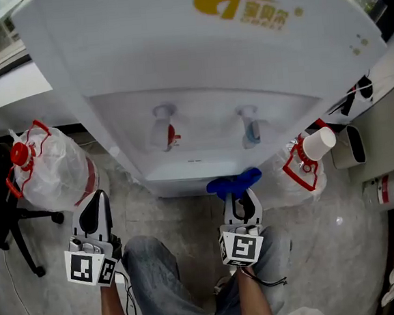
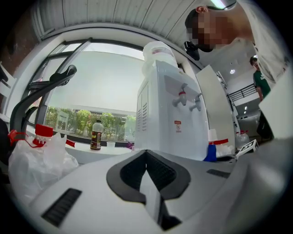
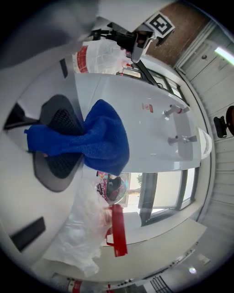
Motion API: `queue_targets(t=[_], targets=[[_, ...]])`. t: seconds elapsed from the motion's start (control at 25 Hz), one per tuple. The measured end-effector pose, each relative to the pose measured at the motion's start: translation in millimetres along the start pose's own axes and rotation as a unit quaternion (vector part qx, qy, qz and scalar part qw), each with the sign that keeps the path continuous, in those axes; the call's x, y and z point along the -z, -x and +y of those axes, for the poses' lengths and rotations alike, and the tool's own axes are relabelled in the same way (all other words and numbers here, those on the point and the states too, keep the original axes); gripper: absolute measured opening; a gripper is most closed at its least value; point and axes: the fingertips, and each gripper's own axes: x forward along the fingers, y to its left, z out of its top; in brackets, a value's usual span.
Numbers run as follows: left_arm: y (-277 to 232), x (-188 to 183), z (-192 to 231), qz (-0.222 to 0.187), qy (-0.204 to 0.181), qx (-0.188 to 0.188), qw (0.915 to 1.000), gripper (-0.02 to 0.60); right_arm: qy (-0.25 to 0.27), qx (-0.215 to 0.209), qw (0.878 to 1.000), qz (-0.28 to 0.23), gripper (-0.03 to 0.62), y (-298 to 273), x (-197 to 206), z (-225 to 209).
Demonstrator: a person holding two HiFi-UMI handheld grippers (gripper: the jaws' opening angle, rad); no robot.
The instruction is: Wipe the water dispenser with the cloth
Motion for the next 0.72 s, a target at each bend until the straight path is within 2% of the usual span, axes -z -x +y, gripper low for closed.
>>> queue_targets(t=[0.12,0.24,0.48,0.72], targets=[[-5,-35,-15,0.021,-0.022,0.003,0.9995,0.011,-0.006,-0.009,1.000,0.011,0.110,11,-36,-1],[-13,-85,-35,0.037,-0.044,0.018,0.9982,0.011,-0.012,-0.007,1.000,0.017,0.110,28,-89,-9],[-12,-183,-72,0.049,0.015,0.053,0.9973,0.011,-0.020,-0.001,0.999,0.041,0.110,54,-194,-29],[-8,-298,-109,0.071,0.042,0.084,0.9930,0.011,-0.013,-0.001,0.999,0.048,0.110,81,-323,-53]])
